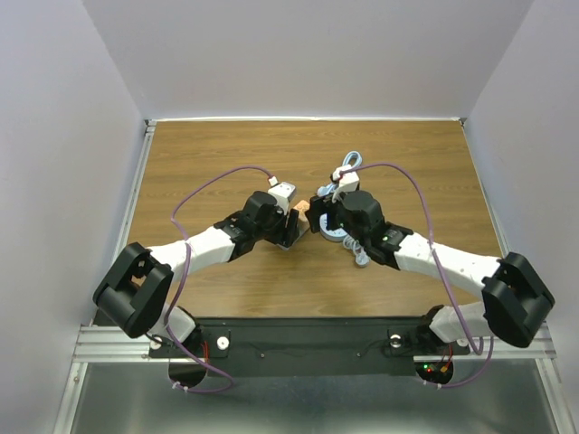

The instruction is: Insert the plug

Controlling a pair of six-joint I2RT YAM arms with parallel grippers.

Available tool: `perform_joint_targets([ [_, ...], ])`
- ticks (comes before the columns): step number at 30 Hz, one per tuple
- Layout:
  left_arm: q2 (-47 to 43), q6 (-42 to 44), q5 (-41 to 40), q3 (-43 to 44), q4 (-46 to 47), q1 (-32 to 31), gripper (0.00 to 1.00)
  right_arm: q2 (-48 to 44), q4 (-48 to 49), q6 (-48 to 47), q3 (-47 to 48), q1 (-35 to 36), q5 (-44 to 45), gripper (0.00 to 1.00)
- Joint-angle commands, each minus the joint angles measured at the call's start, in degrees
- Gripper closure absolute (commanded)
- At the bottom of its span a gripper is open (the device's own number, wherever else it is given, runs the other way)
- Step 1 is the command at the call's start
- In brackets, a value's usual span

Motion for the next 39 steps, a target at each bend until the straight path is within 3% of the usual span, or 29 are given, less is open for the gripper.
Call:
perform_joint_targets([
  [1,-1.66,-2.19,-0.58,1.75,-4.14,-0.18,1.00,-3.66,-2.62,-2.18,-0.11,0.40,5.70,0.04],
  [2,-1.66,-2.45,0.29,2.10,-4.23,-0.18,0.86,-4.01,-3.49,-3.05,-0.02,0.31,8.06,0.02],
  [4,-2.19,-2.63,0.91,2.28,-4.14,-0.18,0.70,-4.98,-4.55,-3.67,0.24,-0.21,10.53,0.00],
  [7,-4.03,-2.81,1.70,2.28,-3.62,-0.26,0.28,-6.03,-4.82,-3.59,0.33,-2.48,10.55,0.00],
  [8,-4.65,-2.81,1.70,2.45,-3.61,-0.26,0.20,-6.30,-4.82,-3.42,0.25,-3.37,10.20,0.00],
  [9,-5.96,-2.63,1.70,2.54,-3.53,-0.26,0.06,-6.39,-4.82,-2.63,0.16,-5.47,8.80,0.00],
  [10,-6.67,-2.54,1.70,2.63,-3.53,-0.26,0.01,-6.56,-4.82,-2.28,0.24,-6.79,7.65,0.00],
  [18,-11.86,-0.88,-3.83,6.58,-4.23,-0.26,0.01,-5.86,-4.73,-0.34,1.83,-18.13,3.95,0.00],
  [23,-12.65,-0.96,-16.03,12.03,-5.98,0.61,0.01,-7.35,-4.47,1.94,2.18,-24.99,5.27,0.00],
  [24,-12.22,-2.44,-21.53,14.21,-6.60,1.66,0.01,-7.88,-4.38,2.47,2.00,-26.83,5.53,0.00],
  [27,-11.42,-5.78,-28.16,18.61,-9.58,5.87,0.01,-10.77,-3.85,3.00,1.30,-29.12,7.55,0.00],
  [34,-13.44,-8.96,-29.49,21.35,-8.89,15.89,0.01,-17.81,-2.97,3.27,-1.07,-32.73,13.00,0.00],
  [39,-17.03,-8.43,-34.31,20.83,-7.32,18.28,0.01,-20.45,-2.80,2.56,-2.04,-32.82,14.93,0.00],
])
